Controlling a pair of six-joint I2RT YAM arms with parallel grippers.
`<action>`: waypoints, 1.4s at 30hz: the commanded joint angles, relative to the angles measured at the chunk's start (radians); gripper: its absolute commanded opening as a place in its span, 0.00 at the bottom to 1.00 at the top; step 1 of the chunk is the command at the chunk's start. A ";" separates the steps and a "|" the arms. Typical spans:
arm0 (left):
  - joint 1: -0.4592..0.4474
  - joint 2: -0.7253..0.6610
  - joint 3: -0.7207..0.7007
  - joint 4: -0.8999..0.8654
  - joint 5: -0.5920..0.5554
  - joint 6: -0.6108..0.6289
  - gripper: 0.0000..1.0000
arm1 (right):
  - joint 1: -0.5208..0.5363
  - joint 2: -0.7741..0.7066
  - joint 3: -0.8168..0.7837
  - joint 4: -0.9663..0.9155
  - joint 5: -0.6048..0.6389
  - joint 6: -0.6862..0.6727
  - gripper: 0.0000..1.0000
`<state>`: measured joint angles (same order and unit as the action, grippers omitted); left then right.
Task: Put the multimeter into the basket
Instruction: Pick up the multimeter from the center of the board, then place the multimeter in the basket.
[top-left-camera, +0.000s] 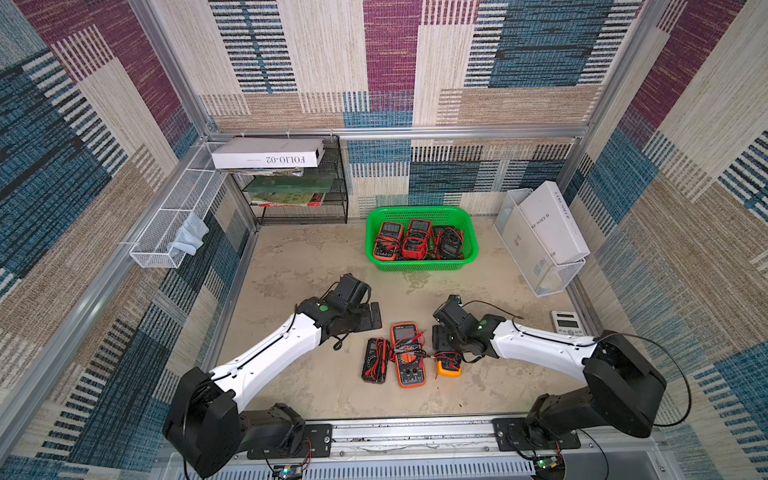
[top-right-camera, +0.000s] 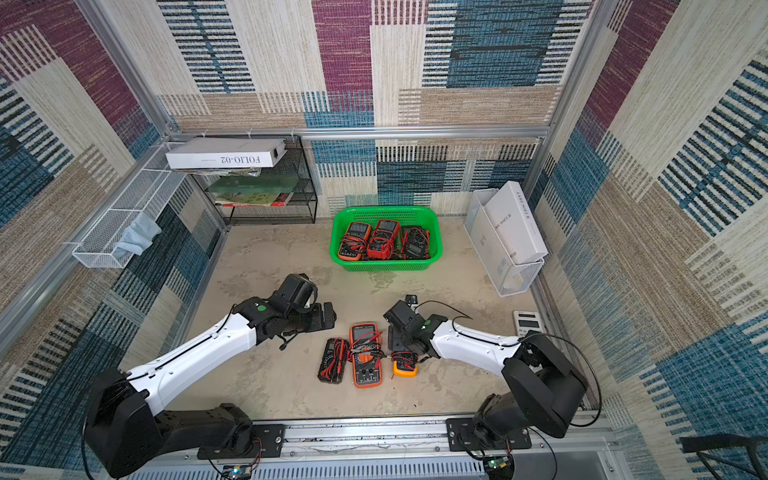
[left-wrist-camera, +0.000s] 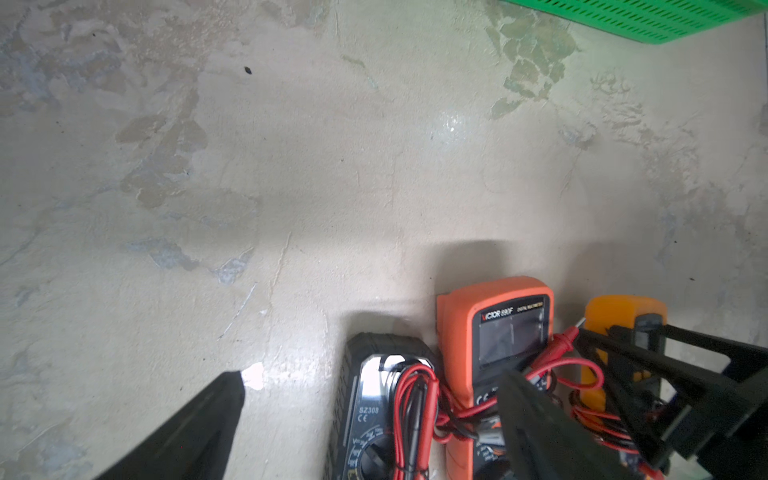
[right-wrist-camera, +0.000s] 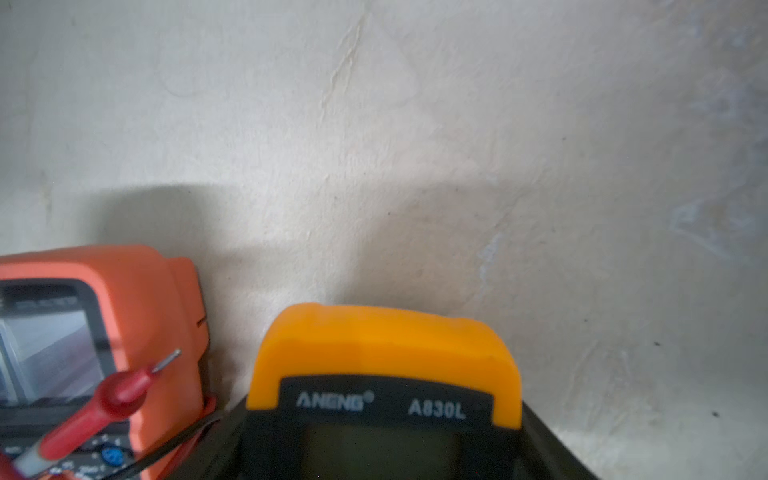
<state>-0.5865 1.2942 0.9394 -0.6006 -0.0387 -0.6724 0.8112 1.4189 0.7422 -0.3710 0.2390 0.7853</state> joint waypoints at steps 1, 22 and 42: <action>0.000 0.001 0.013 -0.010 -0.019 0.006 1.00 | -0.025 -0.034 0.001 -0.024 0.023 -0.025 0.59; 0.000 0.131 0.249 -0.051 -0.099 0.158 1.00 | -0.395 -0.071 0.310 -0.072 -0.054 -0.266 0.58; -0.001 0.243 0.376 -0.067 -0.061 0.232 1.00 | -0.558 0.546 1.083 -0.094 -0.130 -0.433 0.59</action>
<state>-0.5865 1.5318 1.3064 -0.6483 -0.1120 -0.4530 0.2535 1.9255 1.7706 -0.4580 0.1188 0.3935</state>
